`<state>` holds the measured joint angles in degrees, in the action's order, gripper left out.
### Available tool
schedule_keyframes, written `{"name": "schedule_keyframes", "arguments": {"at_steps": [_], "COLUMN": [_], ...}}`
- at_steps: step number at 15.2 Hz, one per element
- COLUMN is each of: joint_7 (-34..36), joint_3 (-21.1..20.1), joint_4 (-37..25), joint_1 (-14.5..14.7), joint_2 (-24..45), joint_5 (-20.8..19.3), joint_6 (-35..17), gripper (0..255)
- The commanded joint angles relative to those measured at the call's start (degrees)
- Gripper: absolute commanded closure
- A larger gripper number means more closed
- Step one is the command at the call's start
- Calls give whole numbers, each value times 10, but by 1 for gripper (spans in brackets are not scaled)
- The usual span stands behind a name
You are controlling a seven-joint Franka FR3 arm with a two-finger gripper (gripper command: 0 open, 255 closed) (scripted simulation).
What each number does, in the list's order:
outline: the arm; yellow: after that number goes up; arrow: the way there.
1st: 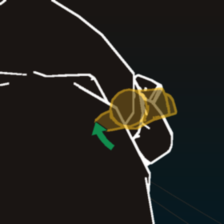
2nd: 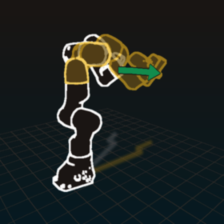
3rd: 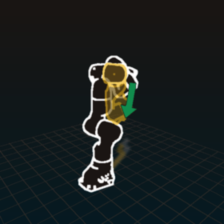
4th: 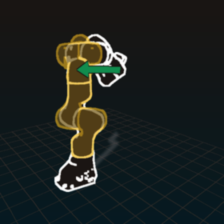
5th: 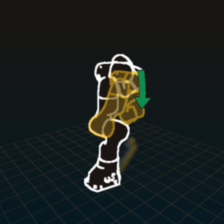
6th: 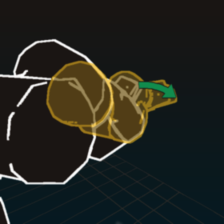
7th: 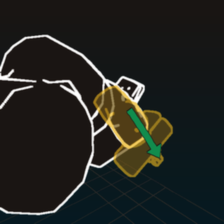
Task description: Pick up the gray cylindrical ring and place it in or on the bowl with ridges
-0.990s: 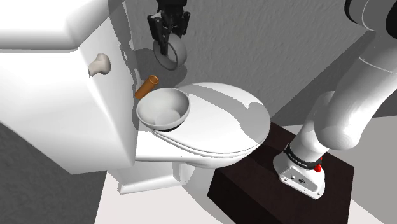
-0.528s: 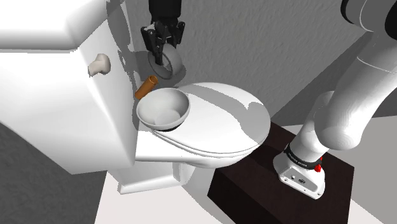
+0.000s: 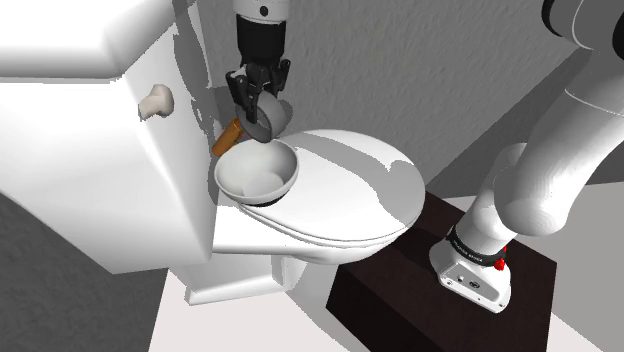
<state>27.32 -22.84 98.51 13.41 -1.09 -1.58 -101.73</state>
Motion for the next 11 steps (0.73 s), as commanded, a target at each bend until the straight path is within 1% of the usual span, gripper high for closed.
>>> {"name": "schedule_keyframes", "arguments": {"at_steps": [1, 6, 11], "joint_7": [0, 1, 1], "joint_3": [0, 0, 0], "joint_4": [17, 56, 56], "joint_1": [0, 0, 0], "joint_2": [-2, -3, -3], "joint_5": [1, 1, 1], "joint_6": [-16, -54, -54], "gripper": [255, 255, 255]}}
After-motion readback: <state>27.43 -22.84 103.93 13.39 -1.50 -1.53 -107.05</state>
